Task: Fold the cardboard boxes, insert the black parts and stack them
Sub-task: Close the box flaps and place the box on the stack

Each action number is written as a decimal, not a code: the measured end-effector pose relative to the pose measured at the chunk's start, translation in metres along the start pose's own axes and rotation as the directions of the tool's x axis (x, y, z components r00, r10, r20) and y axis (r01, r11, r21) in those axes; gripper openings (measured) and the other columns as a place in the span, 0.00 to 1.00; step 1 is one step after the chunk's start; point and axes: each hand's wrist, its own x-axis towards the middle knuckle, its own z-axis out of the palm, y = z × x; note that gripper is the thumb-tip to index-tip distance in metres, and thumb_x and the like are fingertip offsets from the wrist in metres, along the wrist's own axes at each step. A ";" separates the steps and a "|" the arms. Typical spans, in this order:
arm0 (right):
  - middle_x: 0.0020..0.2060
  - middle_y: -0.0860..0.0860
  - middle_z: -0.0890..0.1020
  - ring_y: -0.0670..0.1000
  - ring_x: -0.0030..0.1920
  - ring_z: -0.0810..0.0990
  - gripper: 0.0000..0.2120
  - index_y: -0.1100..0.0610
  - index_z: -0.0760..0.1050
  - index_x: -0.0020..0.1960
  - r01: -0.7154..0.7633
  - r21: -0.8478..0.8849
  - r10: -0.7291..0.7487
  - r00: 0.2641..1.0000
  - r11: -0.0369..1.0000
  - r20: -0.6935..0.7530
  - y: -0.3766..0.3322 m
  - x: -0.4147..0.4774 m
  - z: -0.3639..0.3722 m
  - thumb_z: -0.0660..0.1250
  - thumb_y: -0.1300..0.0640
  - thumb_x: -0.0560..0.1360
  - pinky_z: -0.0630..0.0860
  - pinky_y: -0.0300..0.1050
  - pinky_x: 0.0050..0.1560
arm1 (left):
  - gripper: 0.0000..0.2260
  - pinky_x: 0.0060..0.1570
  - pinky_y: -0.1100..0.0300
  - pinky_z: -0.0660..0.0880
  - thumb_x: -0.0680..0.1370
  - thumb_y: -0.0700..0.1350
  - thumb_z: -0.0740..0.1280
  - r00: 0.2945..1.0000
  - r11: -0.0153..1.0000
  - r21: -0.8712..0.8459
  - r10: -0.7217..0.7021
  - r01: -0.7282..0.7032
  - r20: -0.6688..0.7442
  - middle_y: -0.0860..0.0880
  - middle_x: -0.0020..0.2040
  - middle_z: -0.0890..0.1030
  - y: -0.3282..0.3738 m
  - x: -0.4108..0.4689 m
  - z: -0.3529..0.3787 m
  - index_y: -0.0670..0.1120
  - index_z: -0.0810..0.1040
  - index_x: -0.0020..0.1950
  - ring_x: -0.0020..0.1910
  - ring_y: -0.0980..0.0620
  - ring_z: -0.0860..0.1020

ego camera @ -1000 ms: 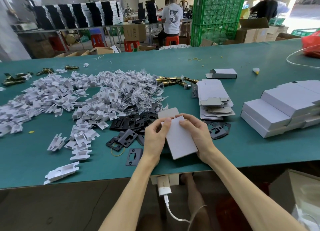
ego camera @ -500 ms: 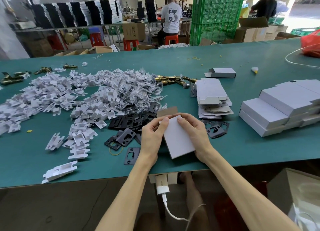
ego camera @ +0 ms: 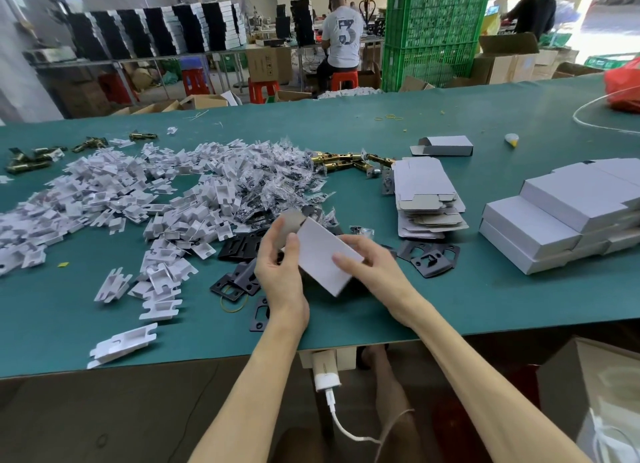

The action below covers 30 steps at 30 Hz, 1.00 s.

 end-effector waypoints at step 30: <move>0.39 0.47 0.80 0.45 0.41 0.78 0.20 0.55 0.76 0.47 -0.001 0.366 0.122 0.944 0.931 -0.307 0.005 0.000 -0.008 0.67 0.37 0.75 0.74 0.42 0.43 | 0.07 0.48 0.60 0.82 0.83 0.47 0.69 0.976 0.976 0.218 -0.045 -0.003 0.215 0.51 0.52 0.88 0.001 -0.006 0.003 0.55 0.87 0.53 0.49 0.55 0.85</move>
